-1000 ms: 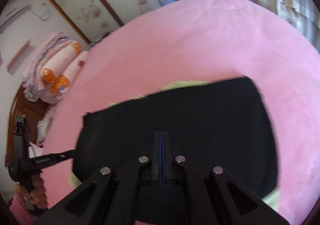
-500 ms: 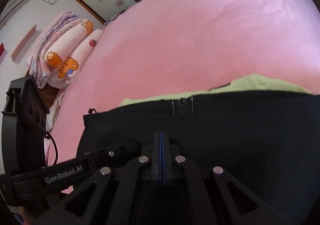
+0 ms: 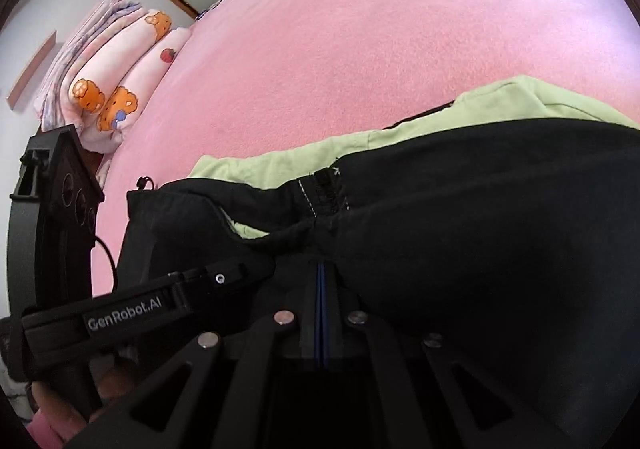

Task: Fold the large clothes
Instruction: 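Lay the folded black edge down onto the bundle with both grippers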

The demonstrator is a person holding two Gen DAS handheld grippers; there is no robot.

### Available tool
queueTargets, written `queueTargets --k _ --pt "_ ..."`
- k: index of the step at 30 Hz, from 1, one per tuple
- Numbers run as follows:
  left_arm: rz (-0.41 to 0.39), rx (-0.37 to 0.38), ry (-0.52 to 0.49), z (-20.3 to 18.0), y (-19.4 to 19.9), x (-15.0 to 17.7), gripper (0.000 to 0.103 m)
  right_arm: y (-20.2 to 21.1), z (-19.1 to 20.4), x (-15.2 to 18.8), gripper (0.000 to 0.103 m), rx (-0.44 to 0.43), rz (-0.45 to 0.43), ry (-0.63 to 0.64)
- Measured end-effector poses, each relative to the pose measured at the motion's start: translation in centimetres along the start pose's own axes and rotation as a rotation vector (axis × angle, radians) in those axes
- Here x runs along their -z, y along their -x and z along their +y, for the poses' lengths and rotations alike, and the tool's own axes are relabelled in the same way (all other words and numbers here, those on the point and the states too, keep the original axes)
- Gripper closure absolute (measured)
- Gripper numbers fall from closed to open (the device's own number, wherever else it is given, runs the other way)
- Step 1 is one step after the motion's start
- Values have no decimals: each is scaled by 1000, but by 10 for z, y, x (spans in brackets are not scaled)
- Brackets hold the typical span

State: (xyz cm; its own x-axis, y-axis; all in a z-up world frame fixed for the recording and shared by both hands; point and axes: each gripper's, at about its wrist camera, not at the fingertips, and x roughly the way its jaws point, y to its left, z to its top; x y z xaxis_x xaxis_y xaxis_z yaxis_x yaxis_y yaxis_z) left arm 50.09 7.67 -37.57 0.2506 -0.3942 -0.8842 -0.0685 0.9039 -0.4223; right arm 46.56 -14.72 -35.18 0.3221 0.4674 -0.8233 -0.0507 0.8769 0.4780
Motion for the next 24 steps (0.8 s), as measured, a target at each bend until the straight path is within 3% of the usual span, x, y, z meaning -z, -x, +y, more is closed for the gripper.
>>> queueTargets --k 4,8,10,12,16,18,24 --pt "-58 -93 -95 -2 21 0 102 15 -9 0 103 32 4 83" --pt "-71 -58 -62 19 39 -1 102 33 -28 2 103 32 26 110" --pt "-92 -125 -65 29 47 -1 102 43 -34 2 103 47 25 125" --pt "-109 -199 -80 37 52 -2 102 54 -42 2 103 125 9 142" --pt "-132 -294 -27 69 62 -2 102 76 -76 -2 103 161 -21 52" --pt "-137 -331 8 87 66 -2 102 87 -93 -1 103 225 -39 25" --pt "-170 -353 126 126 75 1 102 120 -134 6 103 386 -71 -55"
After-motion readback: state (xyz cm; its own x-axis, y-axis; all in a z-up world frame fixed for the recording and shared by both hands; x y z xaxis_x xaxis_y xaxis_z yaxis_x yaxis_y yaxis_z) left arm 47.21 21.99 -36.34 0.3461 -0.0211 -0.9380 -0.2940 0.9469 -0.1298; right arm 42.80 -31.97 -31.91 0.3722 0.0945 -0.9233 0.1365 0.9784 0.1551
